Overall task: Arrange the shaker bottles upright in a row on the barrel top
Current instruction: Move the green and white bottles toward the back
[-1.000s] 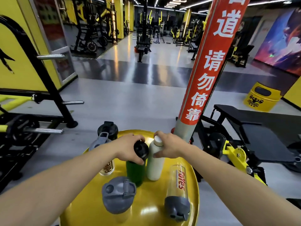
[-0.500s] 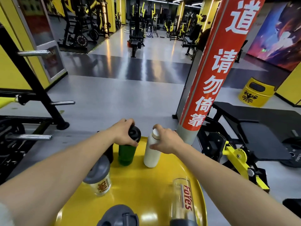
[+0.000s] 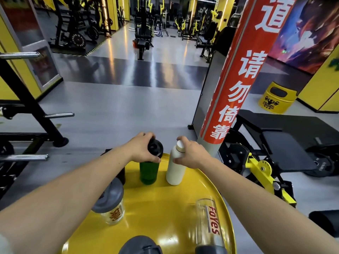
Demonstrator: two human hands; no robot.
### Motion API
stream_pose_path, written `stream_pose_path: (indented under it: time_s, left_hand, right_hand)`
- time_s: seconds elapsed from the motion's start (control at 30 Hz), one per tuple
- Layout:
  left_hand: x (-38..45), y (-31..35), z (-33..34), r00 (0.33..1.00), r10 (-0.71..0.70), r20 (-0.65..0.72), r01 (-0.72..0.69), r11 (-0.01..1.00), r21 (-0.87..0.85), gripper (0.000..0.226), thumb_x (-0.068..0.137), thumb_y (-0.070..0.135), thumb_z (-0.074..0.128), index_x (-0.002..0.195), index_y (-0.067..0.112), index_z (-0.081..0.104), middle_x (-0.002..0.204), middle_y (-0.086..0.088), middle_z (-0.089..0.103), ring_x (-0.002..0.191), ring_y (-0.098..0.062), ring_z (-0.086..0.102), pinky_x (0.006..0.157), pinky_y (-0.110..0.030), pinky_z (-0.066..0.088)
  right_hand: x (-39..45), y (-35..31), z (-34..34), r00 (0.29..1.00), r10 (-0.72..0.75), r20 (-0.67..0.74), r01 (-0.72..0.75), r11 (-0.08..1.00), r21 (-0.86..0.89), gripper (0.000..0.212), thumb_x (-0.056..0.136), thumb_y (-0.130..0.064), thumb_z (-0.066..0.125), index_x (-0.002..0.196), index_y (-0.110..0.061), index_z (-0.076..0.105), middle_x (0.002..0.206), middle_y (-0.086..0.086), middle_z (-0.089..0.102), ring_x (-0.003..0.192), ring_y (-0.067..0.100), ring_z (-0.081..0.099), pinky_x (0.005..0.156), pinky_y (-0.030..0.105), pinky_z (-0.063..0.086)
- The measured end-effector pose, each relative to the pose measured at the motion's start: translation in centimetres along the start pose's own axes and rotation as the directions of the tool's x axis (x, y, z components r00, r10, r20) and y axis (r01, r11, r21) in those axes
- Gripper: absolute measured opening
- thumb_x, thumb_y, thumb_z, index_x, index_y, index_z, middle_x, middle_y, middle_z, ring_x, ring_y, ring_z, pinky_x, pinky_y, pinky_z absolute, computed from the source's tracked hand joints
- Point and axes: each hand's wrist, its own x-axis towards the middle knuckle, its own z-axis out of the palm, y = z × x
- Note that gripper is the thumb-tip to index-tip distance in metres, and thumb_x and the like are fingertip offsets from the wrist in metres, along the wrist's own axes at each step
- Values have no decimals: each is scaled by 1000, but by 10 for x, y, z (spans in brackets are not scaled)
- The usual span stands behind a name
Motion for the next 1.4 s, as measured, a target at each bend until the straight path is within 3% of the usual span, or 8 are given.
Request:
stream_pose_path:
  time_s: [0.27, 0.37, 0.53, 0.63, 0.77, 0.9, 1.13, 1.4]
  left_hand:
    - [-5, 2, -8, 997, -31, 64, 25, 996, 86, 133, 58, 67, 81, 158, 30, 2, 166, -6, 14, 150, -29, 23, 118, -44, 31]
    - [-16, 6, -15, 1000, -10, -1, 10, 990, 137, 133, 57, 72, 78, 158, 31, 2, 167, -6, 9, 150, -32, 21, 118, -48, 30]
    - [-51, 27, -27, 912, 260, -316, -174, 946, 275, 96, 75, 59, 66, 153, 21, 23, 157, -7, 29, 141, -32, 34, 114, -44, 32]
    - [-66, 45, -34, 852, 385, -355, -301, 915, 269, 65, 84, 43, 62, 141, 18, 44, 140, -5, 48, 128, -26, 46, 105, -37, 39]
    - [-81, 71, -31, 885, 406, -227, -352, 903, 246, 35, 89, 41, 60, 119, 25, 57, 106, 6, 62, 97, -17, 60, 83, -35, 51]
    - [-95, 85, -7, 896, 443, -22, -427, 875, 228, 17, 91, 45, 59, 102, 32, 59, 87, 17, 57, 82, -11, 57, 65, -24, 40]
    - [-119, 88, 51, 837, 256, 483, -387, 902, 193, 52, 88, 61, 58, 128, 28, 57, 111, 11, 64, 96, -12, 59, 83, -28, 49]
    - [-125, 78, 59, 840, 154, 521, -276, 947, 166, 55, 90, 60, 56, 134, 27, 53, 122, 9, 62, 104, -14, 57, 81, -25, 43]
  right_hand:
    - [-8, -1, -10, 999, 18, 44, -20, 999, 43, 112, 76, -49, 80, 159, -28, 9, 156, 11, 42, 135, 34, 48, 104, 44, 46]
    - [-20, -3, -25, 1000, -13, 11, 12, 998, 69, 106, 81, -52, 75, 160, -27, 8, 161, 10, 32, 140, 31, 43, 107, 42, 43]
    - [-55, 3, -44, 974, -119, -195, 103, 990, -93, 73, 91, -52, 64, 150, -21, 33, 146, 4, 46, 127, 24, 52, 96, 34, 45]
    - [-76, 7, -55, 962, -157, -222, 132, 984, -123, 48, 93, -43, 64, 133, -19, 50, 124, 0, 53, 109, 20, 56, 84, 29, 43]
    - [-104, 14, -60, 960, -230, -162, 205, 966, -159, 19, 93, -33, 63, 102, -17, 64, 101, 0, 66, 93, 21, 63, 76, 34, 52]
    - [-133, 32, -36, 967, -255, 29, 253, 927, -276, 17, 93, -20, 61, 108, -19, 67, 103, 0, 69, 94, 22, 64, 76, 36, 54]
    - [-162, 89, 52, 841, -243, 483, 513, 643, -569, 73, 92, -9, 63, 153, -37, 35, 159, 4, 34, 138, 32, 40, 98, 44, 48]
    - [-142, 83, 82, 775, -327, 540, 627, 500, -598, 81, 94, -18, 65, 158, -38, 19, 168, 4, 15, 151, 41, 14, 109, 48, 39]
